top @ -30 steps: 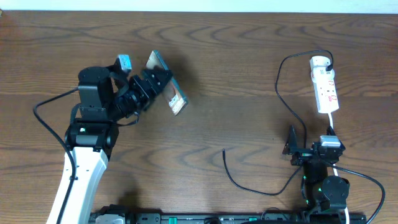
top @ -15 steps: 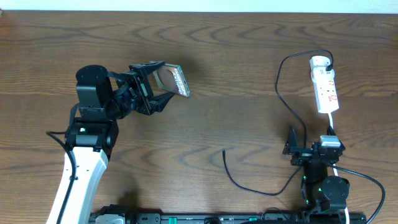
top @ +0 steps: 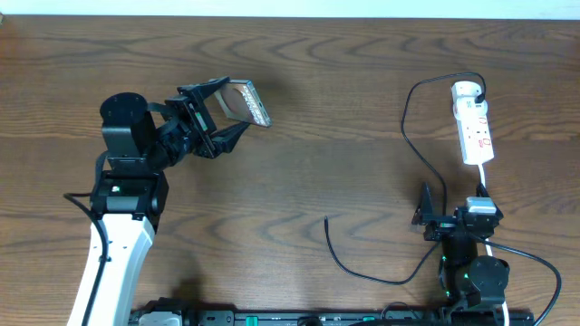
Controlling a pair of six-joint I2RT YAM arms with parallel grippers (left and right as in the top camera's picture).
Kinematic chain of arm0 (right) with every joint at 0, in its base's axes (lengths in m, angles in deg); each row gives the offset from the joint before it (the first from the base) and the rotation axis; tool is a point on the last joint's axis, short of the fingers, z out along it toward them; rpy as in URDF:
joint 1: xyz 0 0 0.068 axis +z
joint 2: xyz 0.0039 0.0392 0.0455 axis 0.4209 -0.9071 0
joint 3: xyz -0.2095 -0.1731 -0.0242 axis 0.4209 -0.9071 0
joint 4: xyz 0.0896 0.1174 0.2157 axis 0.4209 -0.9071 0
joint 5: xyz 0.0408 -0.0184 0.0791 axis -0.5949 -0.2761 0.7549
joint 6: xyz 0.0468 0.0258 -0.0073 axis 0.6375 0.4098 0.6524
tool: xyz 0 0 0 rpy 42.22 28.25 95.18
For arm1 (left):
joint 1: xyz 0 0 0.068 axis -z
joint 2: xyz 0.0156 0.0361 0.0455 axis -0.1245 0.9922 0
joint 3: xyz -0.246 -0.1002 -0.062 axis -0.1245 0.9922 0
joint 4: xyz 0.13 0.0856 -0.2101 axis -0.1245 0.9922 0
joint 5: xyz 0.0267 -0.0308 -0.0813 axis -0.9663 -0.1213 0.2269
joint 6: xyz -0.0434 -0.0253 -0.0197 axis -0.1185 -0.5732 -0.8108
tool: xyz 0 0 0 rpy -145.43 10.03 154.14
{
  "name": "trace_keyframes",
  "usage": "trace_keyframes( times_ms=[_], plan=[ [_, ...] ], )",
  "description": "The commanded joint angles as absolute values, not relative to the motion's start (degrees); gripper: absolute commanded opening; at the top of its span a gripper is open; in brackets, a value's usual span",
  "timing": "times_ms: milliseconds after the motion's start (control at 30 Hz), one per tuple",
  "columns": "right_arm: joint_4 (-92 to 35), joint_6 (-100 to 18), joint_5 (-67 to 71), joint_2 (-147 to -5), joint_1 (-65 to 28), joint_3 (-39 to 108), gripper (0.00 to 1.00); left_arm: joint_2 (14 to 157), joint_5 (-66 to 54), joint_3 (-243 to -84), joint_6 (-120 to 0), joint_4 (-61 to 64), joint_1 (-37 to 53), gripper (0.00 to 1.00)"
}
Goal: Plug charger to phone and switch on socket
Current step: 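Lift the phone with the left gripper and tilt it upright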
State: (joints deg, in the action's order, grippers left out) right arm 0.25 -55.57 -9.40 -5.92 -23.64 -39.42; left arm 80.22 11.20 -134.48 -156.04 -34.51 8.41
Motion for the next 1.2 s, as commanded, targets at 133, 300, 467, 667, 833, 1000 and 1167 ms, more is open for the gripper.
trace_keyframes(
  times_ms=[133,300,467,667,833,1000,1167],
  plan=[
    [0.01,-54.83,-9.88,-5.60,-22.59,-39.46,0.99,79.43,11.72,-137.12,-159.73,-35.45,8.08,0.07],
    [0.01,-54.83,-9.86,-5.60,-22.59,-39.46,0.99,79.85,11.46,-137.12,-155.64,-33.20,8.08,0.07],
    [0.01,-54.83,-9.88,-5.60,-22.59,-39.46,0.99,81.57,6.52,-137.12,-136.69,-30.57,8.08,0.07],
    [0.01,-54.83,-9.88,-5.60,-22.59,-39.46,0.99,84.79,5.52,-137.12,-115.47,-29.59,8.08,0.07],
    [0.01,-54.83,-9.88,-5.60,-22.59,-39.46,0.99,87.96,5.76,-137.12,-97.81,-27.49,8.08,0.07],
    [0.01,-54.83,-9.88,-5.60,-22.59,-39.46,0.99,90.25,5.74,-137.12,-80.78,-23.60,8.10,0.07],
    [0.01,-54.83,-9.86,-5.60,-22.59,-39.46,0.99,91.85,5.74,-137.12,-67.45,-20.06,8.10,0.07]
  ],
)
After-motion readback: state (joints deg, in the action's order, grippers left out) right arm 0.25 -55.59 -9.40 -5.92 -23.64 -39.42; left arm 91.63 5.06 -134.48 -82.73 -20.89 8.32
